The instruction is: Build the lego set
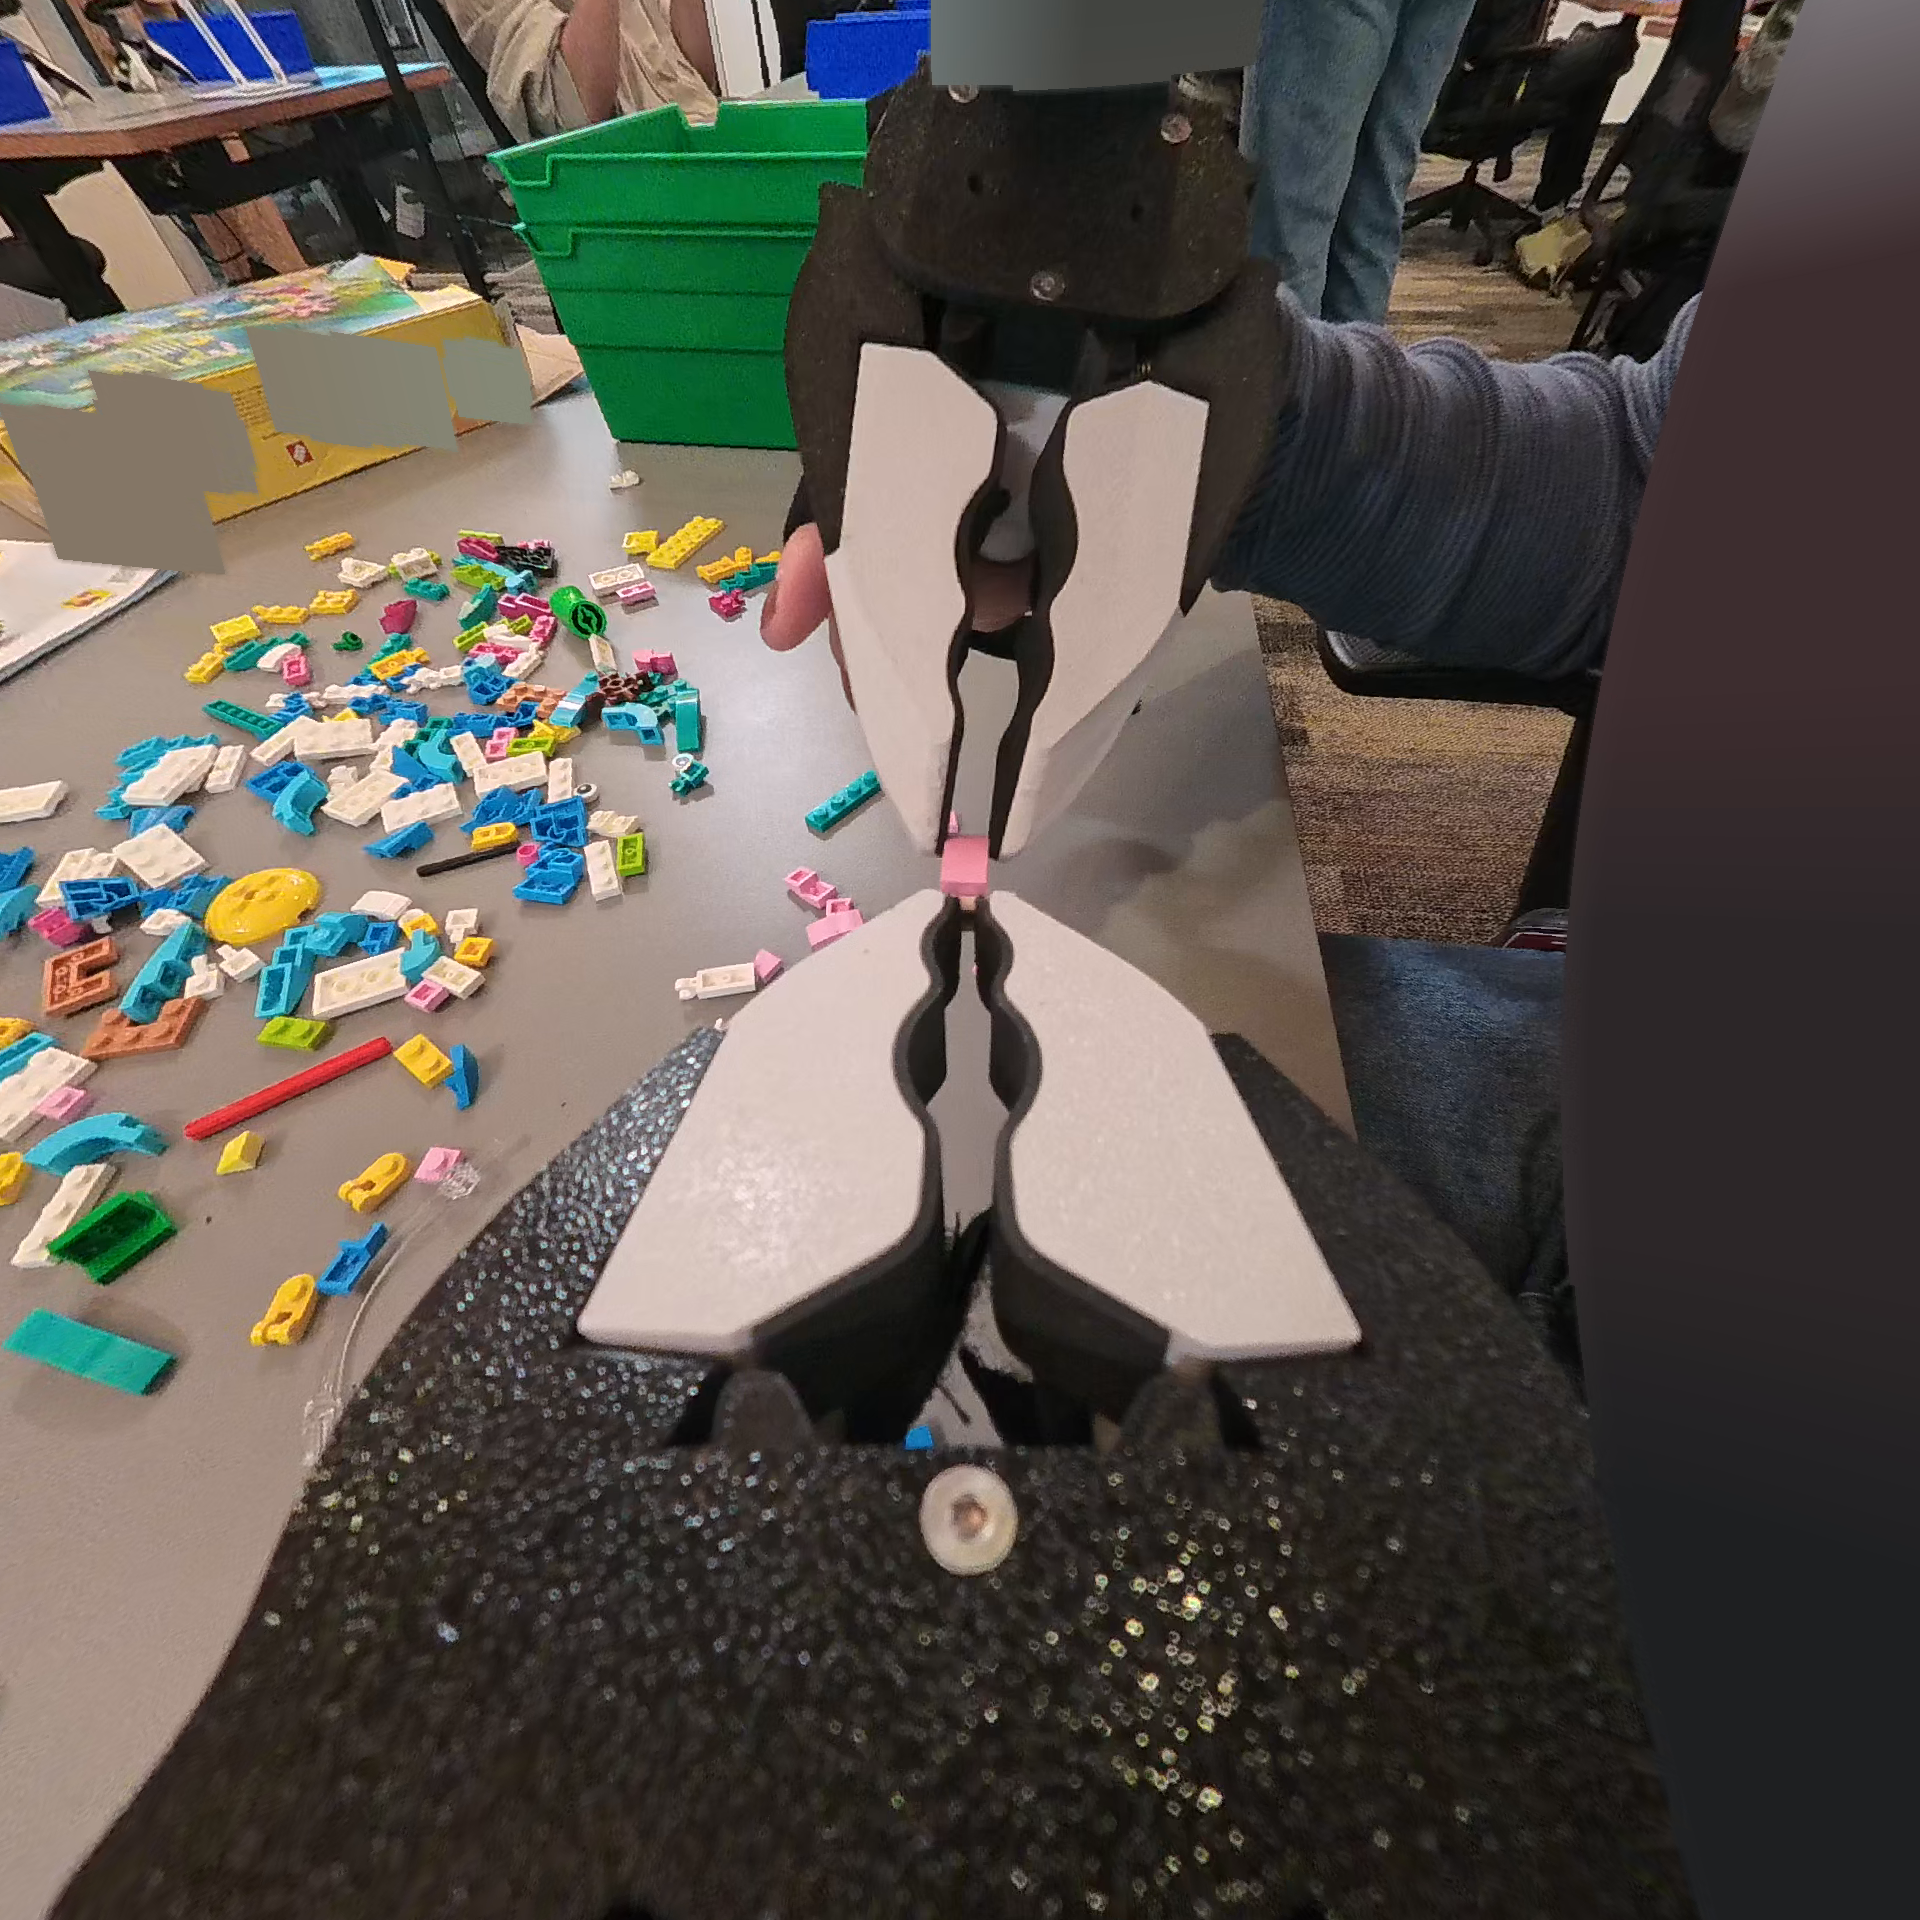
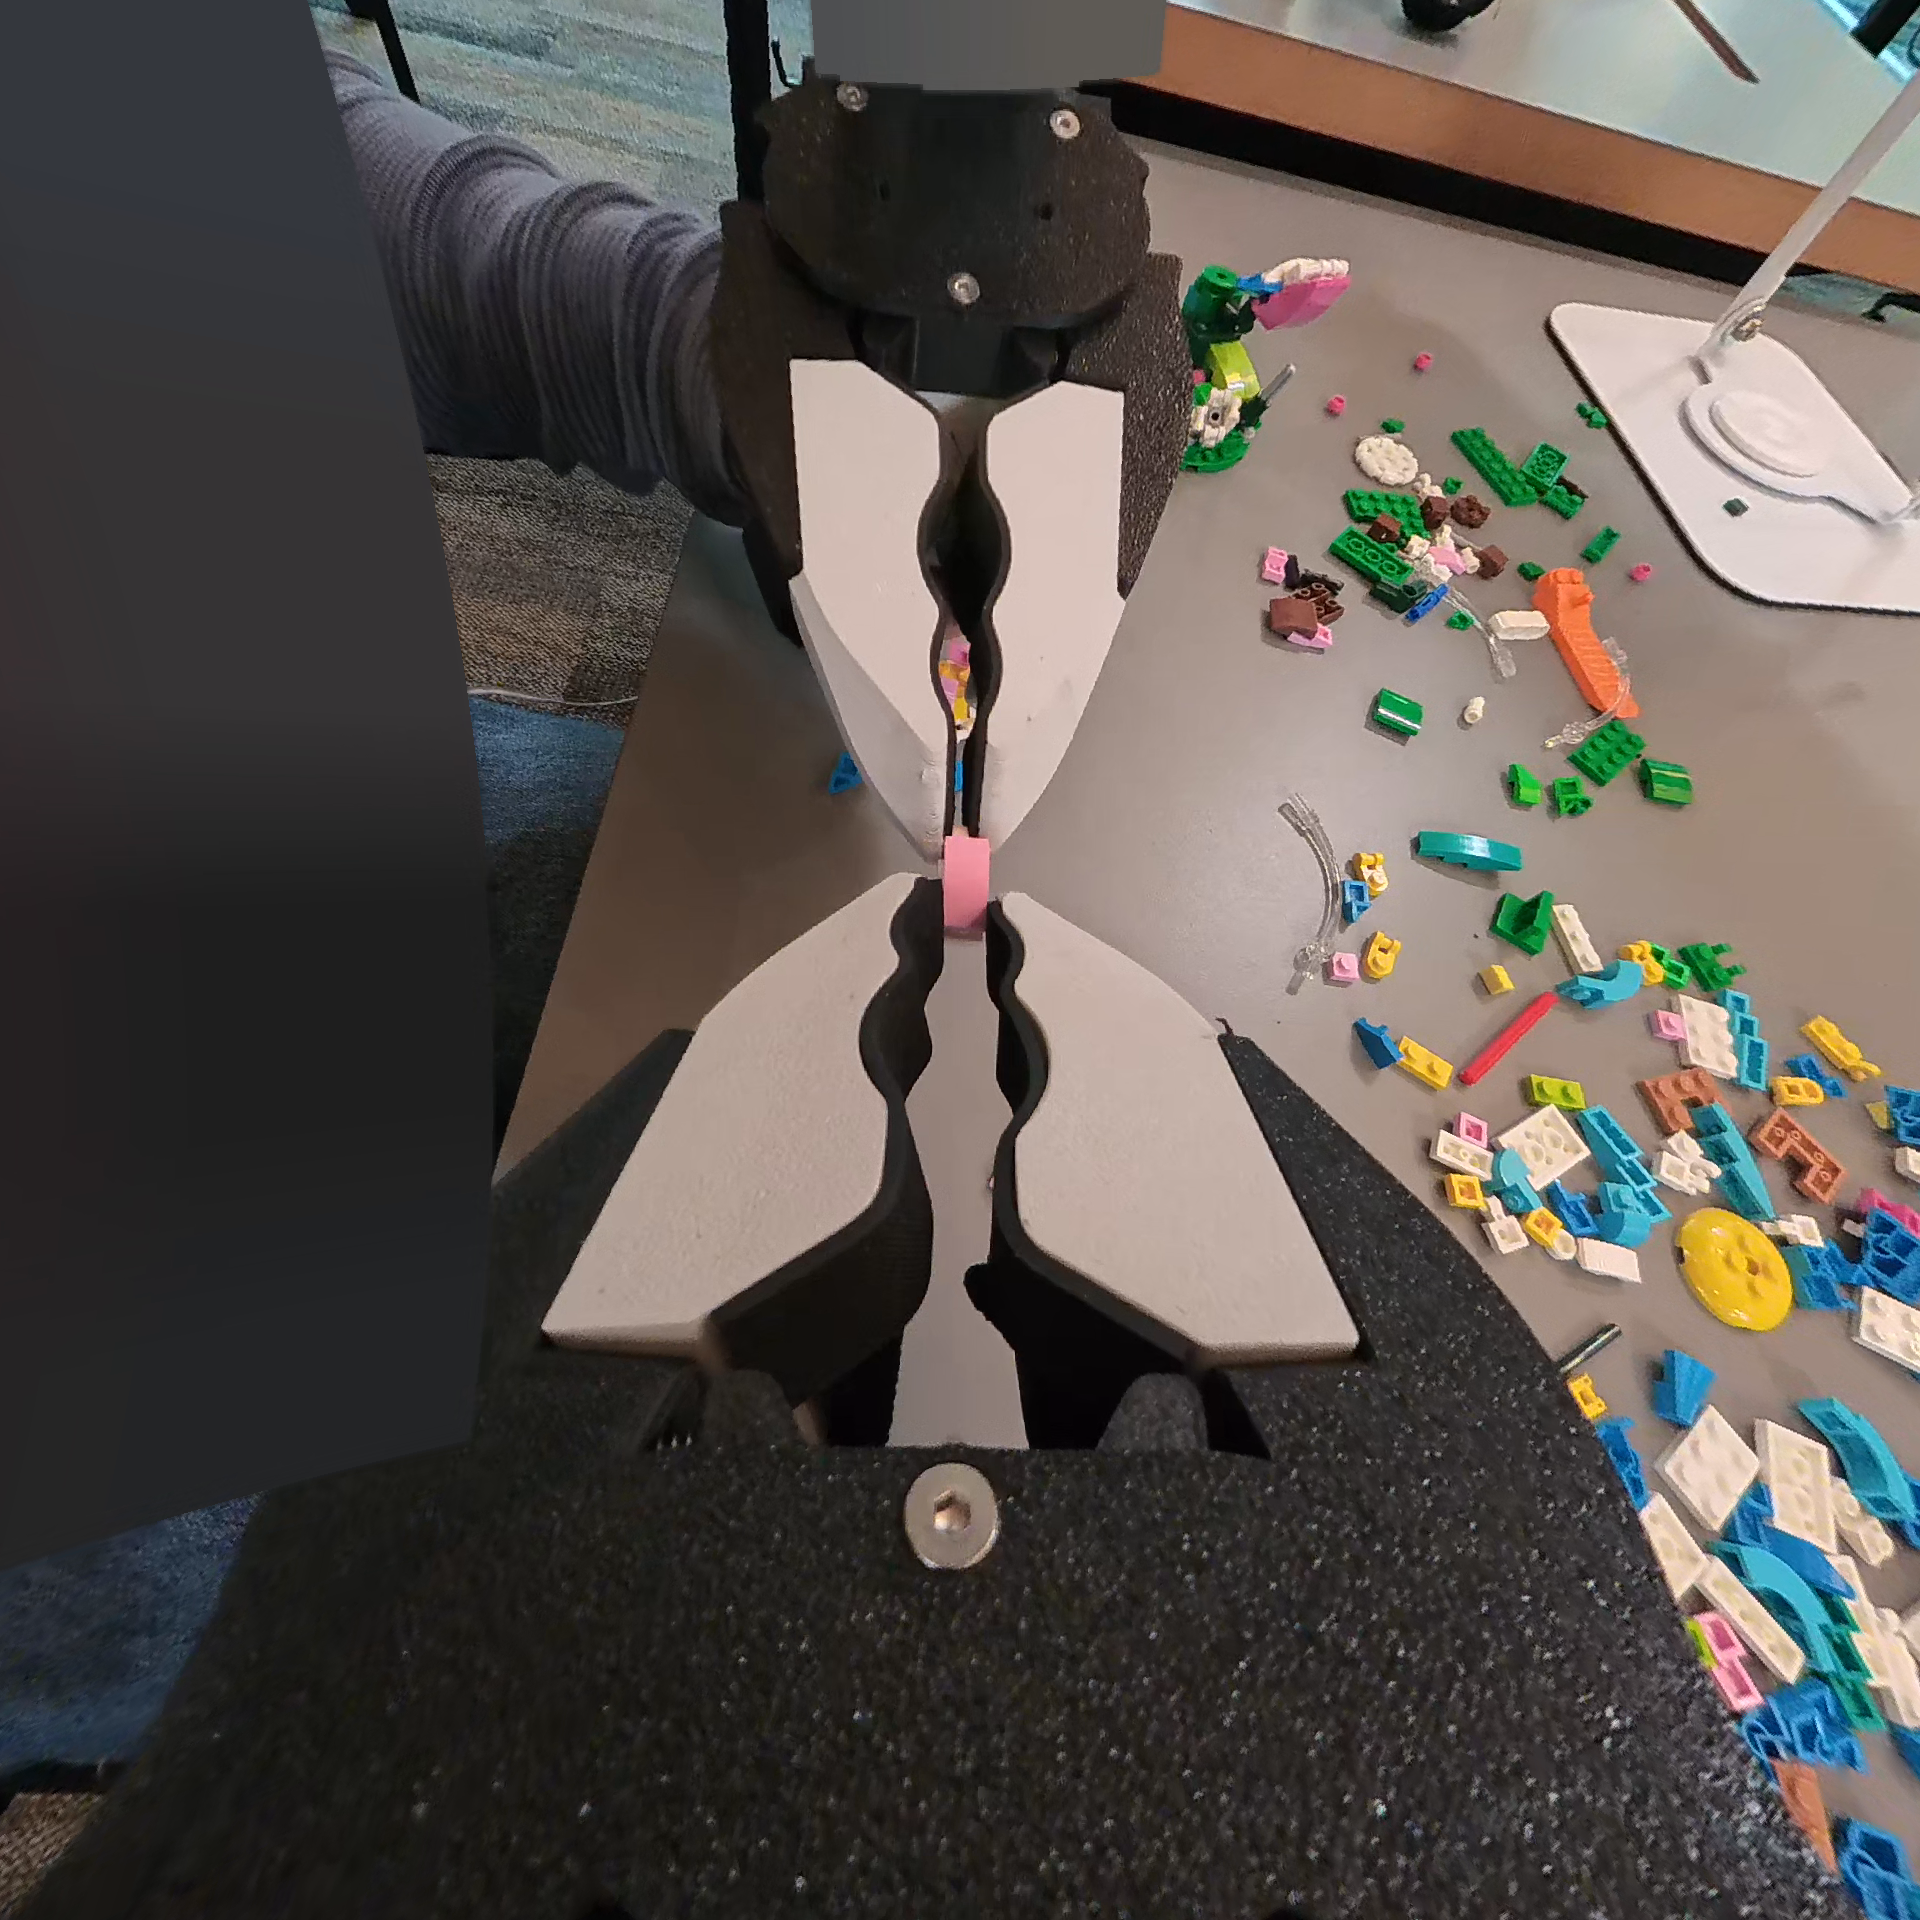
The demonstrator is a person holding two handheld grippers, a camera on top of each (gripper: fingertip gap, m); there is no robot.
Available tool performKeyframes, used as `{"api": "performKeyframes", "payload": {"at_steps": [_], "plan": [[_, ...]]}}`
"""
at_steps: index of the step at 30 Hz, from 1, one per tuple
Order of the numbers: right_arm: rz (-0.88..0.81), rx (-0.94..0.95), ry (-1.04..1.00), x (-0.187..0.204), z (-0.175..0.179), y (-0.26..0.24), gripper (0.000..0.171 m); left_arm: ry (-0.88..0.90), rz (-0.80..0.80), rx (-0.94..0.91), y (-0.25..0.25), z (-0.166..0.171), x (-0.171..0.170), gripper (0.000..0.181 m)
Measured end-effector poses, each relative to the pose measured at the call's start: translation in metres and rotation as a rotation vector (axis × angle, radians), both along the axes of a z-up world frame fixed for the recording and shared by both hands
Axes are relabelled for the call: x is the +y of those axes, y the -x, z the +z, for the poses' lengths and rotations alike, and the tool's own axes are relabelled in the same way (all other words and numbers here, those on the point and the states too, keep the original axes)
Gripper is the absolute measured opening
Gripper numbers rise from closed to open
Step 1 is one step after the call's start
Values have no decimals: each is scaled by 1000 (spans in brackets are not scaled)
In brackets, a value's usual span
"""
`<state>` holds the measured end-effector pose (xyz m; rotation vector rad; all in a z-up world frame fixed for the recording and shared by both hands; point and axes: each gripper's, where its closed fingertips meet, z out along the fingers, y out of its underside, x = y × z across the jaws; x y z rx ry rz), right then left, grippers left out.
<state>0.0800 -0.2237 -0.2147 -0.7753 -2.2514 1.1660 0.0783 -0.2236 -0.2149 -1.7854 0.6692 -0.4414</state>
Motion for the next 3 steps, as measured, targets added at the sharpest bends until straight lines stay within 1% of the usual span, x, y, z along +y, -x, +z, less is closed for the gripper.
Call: {"api": "performKeyframes", "payload": {"at_steps": [3], "plan": [[-2, 1, -1, 0, 0, 0, 7, 0, 2, 0, 0, 0, 0, 2]]}}
